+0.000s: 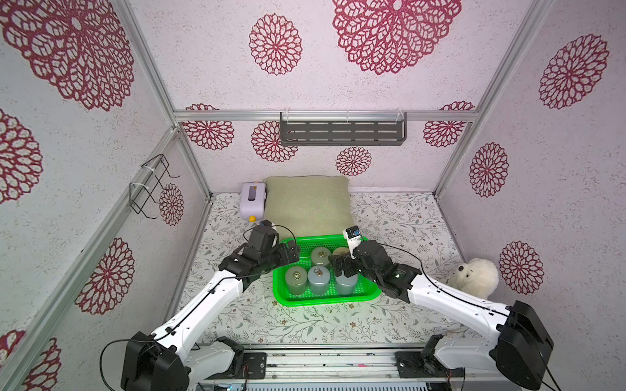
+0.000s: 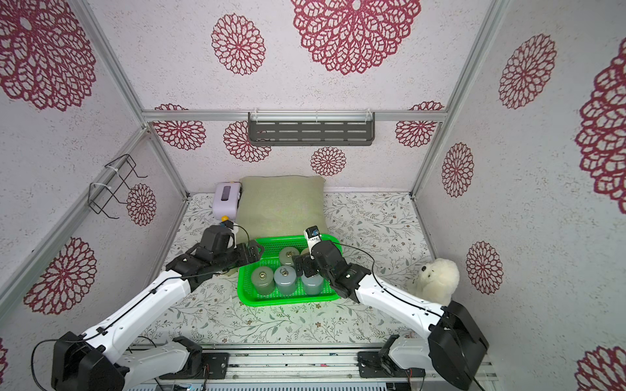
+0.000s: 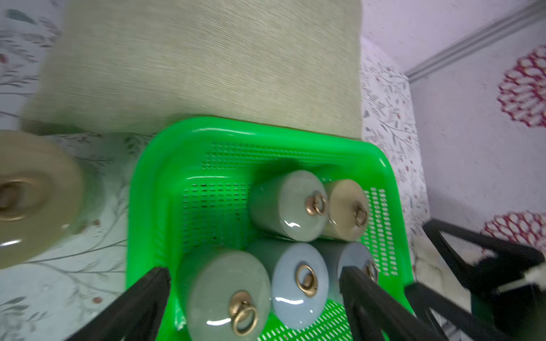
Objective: Take the tea canister out of the basket
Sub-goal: Place the tea canister at the center of the board.
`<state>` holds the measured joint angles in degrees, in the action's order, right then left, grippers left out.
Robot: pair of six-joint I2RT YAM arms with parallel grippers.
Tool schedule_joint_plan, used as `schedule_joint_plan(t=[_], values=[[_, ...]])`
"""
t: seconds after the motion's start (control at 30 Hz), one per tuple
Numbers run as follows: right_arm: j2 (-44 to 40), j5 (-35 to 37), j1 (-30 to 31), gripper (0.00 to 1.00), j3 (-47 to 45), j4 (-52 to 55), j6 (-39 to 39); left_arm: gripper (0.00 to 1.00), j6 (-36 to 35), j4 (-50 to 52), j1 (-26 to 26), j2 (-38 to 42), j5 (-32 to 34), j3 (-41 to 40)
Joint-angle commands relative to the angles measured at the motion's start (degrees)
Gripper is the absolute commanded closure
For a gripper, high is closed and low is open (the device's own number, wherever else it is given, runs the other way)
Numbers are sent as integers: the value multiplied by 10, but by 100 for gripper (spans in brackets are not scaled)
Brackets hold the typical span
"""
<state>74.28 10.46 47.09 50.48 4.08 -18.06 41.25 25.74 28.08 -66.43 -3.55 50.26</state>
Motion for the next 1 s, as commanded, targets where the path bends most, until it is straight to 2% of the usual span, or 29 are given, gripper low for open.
schedule_joint_plan(t=[0.0, 0.13, 0.27, 0.37, 0.43, 0.53, 0.67, 0.83, 0.97], values=[[23, 5, -16, 1, 49, 115, -4, 3, -26, -93, 29, 17, 28, -24], [64, -10, -30, 1, 99, 188, 4, 2, -28, -121, 36, 5, 33, -51], [99, -8, -39, 1, 136, 235, 10, 3, -36, -105, 41, -40, 53, -38], [130, -13, -47, 1, 162, 265, 11, 3, -7, -95, 41, -62, 78, -30], [152, -16, -53, 1, 177, 278, 13, 3, -3, -97, 42, -62, 58, -33], [184, -21, -59, 1, 199, 294, 17, 3, -6, -131, 47, -47, 39, -55], [222, -20, -60, 1, 227, 313, 23, 3, -38, -141, 63, -12, 49, -67], [260, -9, -61, 1, 253, 320, 29, 3, -61, -182, 66, 39, 6, -100], [282, -24, -60, 1, 262, 308, 22, 3, -61, -187, 68, 65, 16, -111]])
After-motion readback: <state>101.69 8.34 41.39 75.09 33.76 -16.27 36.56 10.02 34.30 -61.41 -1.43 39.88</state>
